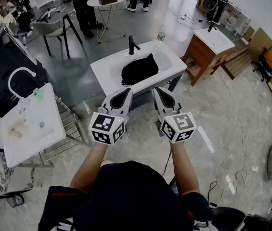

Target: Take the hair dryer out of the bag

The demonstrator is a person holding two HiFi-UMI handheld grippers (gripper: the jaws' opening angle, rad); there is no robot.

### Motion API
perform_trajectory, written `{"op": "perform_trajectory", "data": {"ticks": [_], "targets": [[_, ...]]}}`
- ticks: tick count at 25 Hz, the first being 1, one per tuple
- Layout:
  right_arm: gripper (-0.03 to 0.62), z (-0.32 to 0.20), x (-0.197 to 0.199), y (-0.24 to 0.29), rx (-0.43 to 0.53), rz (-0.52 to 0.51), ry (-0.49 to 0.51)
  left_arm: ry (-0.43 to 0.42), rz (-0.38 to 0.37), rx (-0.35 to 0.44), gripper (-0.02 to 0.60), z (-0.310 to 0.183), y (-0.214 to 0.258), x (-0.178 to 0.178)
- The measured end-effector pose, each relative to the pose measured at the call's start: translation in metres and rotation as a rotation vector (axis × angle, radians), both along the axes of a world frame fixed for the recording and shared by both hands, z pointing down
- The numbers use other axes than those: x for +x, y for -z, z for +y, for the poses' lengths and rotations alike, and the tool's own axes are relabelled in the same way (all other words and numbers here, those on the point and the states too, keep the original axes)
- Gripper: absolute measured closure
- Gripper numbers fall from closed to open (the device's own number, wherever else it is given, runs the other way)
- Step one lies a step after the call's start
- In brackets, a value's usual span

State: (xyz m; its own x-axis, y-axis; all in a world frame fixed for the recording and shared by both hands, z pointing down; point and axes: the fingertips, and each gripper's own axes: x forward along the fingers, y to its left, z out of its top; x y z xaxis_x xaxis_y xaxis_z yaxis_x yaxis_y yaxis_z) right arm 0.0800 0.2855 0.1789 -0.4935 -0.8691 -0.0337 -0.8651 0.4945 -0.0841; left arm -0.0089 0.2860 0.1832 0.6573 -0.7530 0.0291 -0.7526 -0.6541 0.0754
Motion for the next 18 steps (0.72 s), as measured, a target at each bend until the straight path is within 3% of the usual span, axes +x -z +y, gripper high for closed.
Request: {"op": "perform_trajectory", "data": {"ticks": [4, 18], "targets": [[0.562, 0.001, 0.004, 0.001, 0.005, -0.037, -0.002, 0.000, 0.038, -0.026, 0.569, -0.001, 0.000, -0.001], [0.560, 0.004, 0.012, -0.003, 0.018, -0.001, 0.056, 0.056, 0.004, -0.048, 0.569, 0.004, -0.008, 0.002]]}}
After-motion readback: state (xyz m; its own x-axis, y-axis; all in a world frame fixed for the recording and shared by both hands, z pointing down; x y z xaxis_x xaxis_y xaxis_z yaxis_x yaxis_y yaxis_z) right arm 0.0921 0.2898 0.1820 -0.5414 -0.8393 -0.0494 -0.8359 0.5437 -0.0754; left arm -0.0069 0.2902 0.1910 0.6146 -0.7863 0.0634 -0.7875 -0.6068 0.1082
